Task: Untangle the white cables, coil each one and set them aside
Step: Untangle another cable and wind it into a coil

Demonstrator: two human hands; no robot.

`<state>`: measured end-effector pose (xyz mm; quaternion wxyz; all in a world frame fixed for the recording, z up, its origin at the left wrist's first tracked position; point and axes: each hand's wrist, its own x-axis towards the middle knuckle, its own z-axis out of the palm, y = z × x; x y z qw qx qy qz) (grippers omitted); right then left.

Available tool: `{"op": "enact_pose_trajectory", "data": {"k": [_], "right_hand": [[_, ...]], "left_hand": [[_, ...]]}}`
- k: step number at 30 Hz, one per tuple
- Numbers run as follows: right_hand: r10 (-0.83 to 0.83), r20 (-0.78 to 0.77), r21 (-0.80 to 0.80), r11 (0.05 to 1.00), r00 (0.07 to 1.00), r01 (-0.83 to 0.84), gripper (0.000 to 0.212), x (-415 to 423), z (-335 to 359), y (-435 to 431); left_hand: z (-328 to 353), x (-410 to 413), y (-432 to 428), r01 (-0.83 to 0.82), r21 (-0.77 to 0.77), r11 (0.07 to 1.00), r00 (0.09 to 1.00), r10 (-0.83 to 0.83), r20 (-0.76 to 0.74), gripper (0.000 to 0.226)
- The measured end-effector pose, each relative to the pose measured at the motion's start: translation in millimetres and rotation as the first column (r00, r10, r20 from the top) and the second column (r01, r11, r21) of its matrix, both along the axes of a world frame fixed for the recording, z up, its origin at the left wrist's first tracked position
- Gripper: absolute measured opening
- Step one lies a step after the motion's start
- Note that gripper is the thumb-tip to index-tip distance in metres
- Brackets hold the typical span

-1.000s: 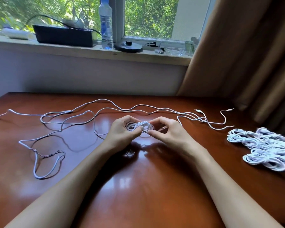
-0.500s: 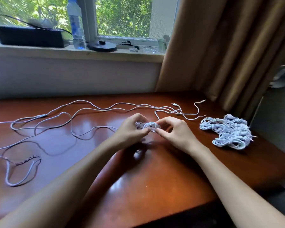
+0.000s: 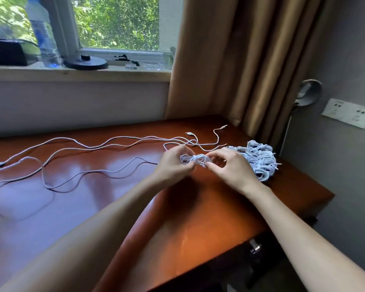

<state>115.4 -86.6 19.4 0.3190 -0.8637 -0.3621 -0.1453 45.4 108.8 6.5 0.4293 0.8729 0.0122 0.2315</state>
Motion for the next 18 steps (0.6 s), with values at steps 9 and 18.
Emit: {"op": "enact_pose_trajectory", "data": {"k": [9, 18], "right_hand": [[-0.119, 0.039, -0.04, 0.992, 0.992, 0.121, 0.018, 32.0, 1.6, -39.8], [-0.204, 0.073, -0.152, 0.965, 0.976, 0.213, 0.024, 53.1, 6.0, -67.7]], "left_hand": [[-3.3, 47.8, -34.5, 0.045, 0.063, 0.997, 0.999, -0.046, 0.009, 0.017], [-13.5, 76.6, -52.7, 0.164, 0.171, 0.972, 0.986, -0.162, -0.025, 0.03]]}}
